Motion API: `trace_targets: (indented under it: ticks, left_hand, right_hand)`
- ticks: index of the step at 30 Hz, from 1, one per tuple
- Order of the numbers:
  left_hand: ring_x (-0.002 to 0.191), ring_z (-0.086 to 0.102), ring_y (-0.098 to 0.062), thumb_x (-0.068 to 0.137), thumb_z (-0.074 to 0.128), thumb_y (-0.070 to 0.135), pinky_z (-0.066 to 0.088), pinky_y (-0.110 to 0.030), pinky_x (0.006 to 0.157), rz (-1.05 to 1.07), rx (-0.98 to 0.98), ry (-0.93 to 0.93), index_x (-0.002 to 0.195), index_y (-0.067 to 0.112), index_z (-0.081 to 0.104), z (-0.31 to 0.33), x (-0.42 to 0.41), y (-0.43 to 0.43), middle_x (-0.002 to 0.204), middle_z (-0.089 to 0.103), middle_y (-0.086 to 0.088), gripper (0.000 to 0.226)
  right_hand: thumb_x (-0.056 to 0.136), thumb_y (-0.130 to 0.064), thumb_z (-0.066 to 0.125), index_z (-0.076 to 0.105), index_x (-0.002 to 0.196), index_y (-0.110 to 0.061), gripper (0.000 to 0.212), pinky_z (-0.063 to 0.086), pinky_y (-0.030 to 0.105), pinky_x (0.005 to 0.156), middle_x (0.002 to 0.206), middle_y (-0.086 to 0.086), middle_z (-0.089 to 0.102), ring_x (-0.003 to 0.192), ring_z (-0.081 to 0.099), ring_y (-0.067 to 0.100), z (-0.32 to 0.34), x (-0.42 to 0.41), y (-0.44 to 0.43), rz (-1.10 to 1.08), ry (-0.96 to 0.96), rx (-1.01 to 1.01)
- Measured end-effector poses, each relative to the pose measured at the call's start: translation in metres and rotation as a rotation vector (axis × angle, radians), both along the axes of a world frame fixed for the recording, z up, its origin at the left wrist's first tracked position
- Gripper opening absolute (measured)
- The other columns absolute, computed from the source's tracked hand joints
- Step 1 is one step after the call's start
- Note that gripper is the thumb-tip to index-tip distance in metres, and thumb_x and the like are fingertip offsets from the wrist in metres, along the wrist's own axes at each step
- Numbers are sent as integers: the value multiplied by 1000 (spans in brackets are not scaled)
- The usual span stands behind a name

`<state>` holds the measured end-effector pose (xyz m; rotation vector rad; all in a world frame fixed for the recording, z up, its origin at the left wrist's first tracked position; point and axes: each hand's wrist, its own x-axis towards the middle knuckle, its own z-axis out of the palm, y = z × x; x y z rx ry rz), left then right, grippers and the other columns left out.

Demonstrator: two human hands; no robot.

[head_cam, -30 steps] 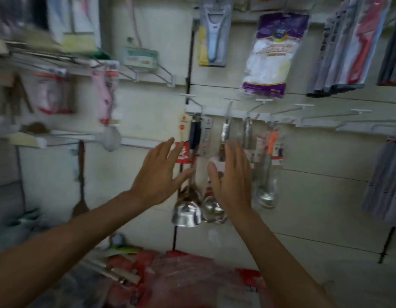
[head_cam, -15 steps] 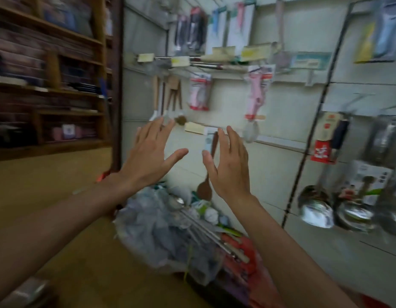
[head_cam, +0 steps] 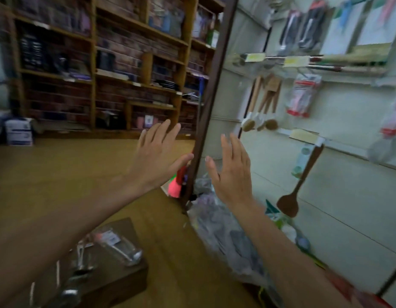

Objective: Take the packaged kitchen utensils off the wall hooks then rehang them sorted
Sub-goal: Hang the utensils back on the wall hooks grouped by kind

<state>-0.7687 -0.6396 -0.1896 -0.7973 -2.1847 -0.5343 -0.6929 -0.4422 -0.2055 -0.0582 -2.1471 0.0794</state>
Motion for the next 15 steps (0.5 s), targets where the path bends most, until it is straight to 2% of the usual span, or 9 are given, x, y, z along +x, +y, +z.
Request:
trace_targets:
  ticks: [5,10,15]
  left_hand:
    - [147,19,-26,89,24,77,18,-51,119,77,3,-56,154,22,23,-29,-32,-62,160,23,-6,86]
    - [148,17,-26,88,21,77,15,-50,119,163,2,-125,155,22,20,-64,-54,-114,161,21,-6,87]
    - [148,18,-26,90,24,75,14,-51,119,227,-5,-207,156,22,18,-107,-73,-158,161,21,-7,85]
  right_hand:
    - [101,-56,33,29,155,-13,69,19,40,121,161,11,26,149,22,26,-26,-51,-63,109,-57,-8]
    - [100,-60,28,30,154,-13,72,27,49,119,160,11,28,149,23,28,-64,-96,-117,204,-140,-27]
    - [100,-62,23,27,156,-14,73,22,50,121,162,10,24,150,21,28,-109,-128,-166,243,-253,-25]
